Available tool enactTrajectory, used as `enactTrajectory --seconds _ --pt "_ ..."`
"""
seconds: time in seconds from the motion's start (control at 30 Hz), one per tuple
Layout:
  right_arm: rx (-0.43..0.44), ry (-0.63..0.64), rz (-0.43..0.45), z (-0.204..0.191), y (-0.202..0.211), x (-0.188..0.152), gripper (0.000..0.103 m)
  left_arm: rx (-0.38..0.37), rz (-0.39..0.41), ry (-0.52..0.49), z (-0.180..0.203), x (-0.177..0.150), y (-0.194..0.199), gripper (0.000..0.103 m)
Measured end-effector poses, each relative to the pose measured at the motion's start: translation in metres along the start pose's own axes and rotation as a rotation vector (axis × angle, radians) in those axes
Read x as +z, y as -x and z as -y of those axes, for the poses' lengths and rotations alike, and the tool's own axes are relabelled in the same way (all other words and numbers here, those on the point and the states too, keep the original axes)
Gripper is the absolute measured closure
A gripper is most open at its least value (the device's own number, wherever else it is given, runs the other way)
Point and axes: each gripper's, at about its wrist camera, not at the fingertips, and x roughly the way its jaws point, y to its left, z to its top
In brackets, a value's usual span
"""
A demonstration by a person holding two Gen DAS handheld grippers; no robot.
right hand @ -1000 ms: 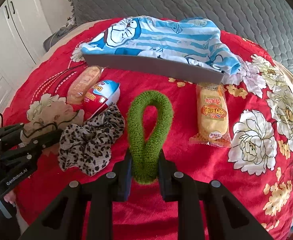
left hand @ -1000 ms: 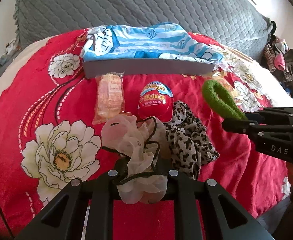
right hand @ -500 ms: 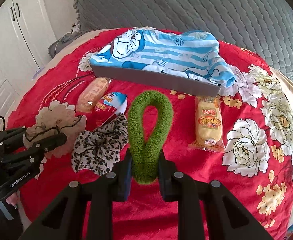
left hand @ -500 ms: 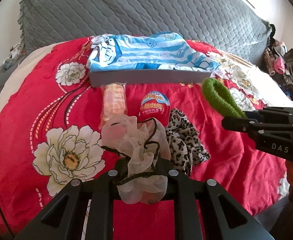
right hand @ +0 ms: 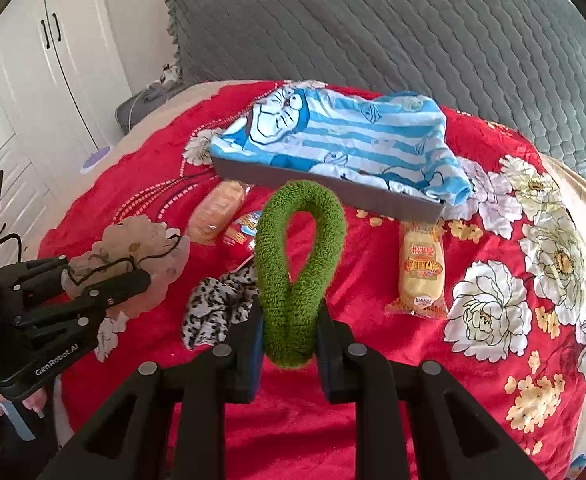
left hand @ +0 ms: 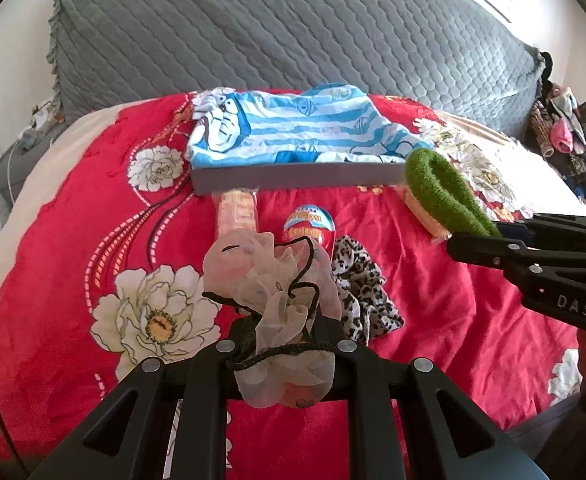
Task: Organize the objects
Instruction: 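Lift the green ring with the right tool while the left tool lifts the beige scrunchie toward the tray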
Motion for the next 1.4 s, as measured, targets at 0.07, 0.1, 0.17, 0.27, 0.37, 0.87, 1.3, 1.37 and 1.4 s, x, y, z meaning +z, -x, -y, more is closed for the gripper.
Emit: enactTrajectory --seconds 0.07,0.1,0.17,0.27,0.37,0.87,1.3,1.37,1.4 --pt "0.003 0.003 0.014 -0.002 0.006 0.000 0.081 0.004 0.007 0.006 0.001 0.003 0.003 0.086" --pt "0.004 0.004 0.021 -0.002 0.009 0.001 0.081 0.003 0.010 0.010 0.001 0.004 0.005 0.086" --pt "0.006 0.005 0.034 -0.004 0.014 0.001 0.081 0.009 0.018 0.019 0.002 0.006 0.008 0.086" --pt "0.006 0.004 0.051 -0.004 0.019 0.003 0.081 0.016 0.027 0.026 0.003 0.010 0.012 0.086" --pt "0.006 0.003 0.063 -0.005 0.022 0.005 0.081 0.023 0.035 0.032 0.004 0.015 0.015 0.086" --pt "-0.021 -0.024 0.118 0.000 0.034 0.016 0.081 0.048 0.074 0.053 0.017 0.037 0.019 0.086" --pt "-0.052 -0.042 0.159 0.009 0.035 0.030 0.081 0.040 0.091 0.059 0.027 0.065 0.010 0.086" --pt "-0.057 -0.047 0.165 0.011 0.035 0.033 0.081 0.035 0.091 0.068 0.027 0.069 0.008 0.086" --pt "-0.056 -0.051 0.164 0.012 0.034 0.034 0.081 0.034 0.090 0.075 0.026 0.071 0.006 0.086"
